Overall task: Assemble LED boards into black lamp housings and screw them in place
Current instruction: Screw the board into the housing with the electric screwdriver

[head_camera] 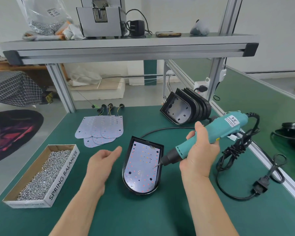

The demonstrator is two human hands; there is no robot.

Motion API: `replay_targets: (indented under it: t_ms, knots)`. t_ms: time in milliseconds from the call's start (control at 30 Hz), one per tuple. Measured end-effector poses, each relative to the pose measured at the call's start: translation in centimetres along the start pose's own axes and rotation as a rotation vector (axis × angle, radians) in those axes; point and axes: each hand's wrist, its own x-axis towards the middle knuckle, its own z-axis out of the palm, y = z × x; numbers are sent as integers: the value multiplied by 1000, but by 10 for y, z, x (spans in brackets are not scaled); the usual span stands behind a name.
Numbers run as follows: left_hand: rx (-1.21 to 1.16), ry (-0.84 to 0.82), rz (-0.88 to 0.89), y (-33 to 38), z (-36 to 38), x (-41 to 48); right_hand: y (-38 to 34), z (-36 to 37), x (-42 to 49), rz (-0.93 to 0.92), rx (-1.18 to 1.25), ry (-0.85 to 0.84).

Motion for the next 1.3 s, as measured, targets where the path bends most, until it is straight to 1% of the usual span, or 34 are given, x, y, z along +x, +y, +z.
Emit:
replay_targets:
  t_ms: [33, 100, 200, 300, 467, 767, 1300]
  knots:
    - [121, -2, 6, -3, 2, 3, 2, 1, -2, -14, -23, -25]
    - [285, -101, -13, -7, 10, 4, 8, 4, -7, -59, -83, -76]
    - [366, -227, -29, -9, 25, 6, 17, 9, -14, -144, -160, -159]
    - [353, -246, -44, -11, 37, 6, 26, 12, -23, -214, -211, -249]
    - [341, -173, -53, -19, 47, 1, 43, 11, -34, -304, -305, -337]
    - [345, -176, -49, -22, 49, 4, 51, 8, -35, -393, -356, -365]
    - [338, -163, -39, -27, 50, 8, 58, 6, -35, -415, -404, -382]
